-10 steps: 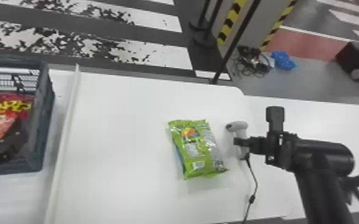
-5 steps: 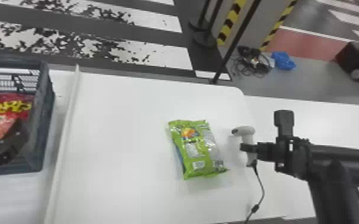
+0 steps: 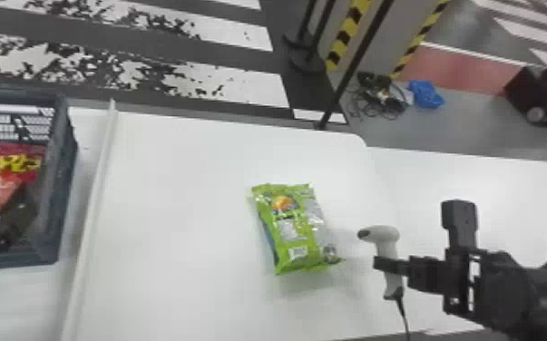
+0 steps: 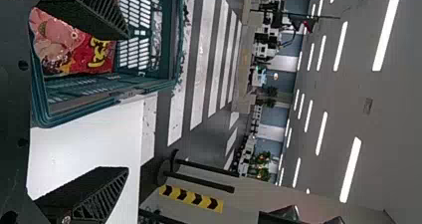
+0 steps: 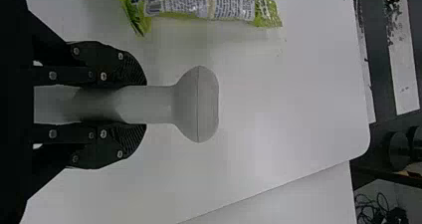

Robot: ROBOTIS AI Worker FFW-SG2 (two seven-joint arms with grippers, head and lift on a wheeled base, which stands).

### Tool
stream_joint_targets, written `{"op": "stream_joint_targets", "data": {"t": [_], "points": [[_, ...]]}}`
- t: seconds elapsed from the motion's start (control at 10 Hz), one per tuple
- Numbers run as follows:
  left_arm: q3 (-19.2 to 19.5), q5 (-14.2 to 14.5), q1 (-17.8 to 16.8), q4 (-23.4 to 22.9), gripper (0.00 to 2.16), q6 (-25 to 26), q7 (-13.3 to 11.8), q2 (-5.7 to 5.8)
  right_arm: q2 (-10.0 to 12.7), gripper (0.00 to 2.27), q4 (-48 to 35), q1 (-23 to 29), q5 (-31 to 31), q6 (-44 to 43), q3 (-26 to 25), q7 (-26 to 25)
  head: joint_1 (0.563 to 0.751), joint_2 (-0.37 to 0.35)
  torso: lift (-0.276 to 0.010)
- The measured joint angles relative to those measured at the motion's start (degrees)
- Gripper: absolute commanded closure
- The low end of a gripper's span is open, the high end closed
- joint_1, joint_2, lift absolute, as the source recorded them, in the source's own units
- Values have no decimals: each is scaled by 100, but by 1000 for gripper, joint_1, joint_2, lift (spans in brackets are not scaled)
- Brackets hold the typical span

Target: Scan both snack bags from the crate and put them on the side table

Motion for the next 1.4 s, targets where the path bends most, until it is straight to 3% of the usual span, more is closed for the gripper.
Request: {"op": "stream_joint_targets", "data": {"t": [0.3, 0.5, 1.4], "points": [[-2, 29, -8, 39, 49, 0, 0, 6, 379, 2250, -775, 439, -199, 512, -146, 304, 695, -267, -87], [-1, 38, 7, 46, 49, 0, 0, 7, 493, 2250, -1056, 614, -274, 578, -116, 375, 695, -239, -87], [-1, 38, 35, 38, 49, 0, 0, -2, 534, 2250, -1108, 558, -318, 552, 220, 467, 695, -181, -87]]}}
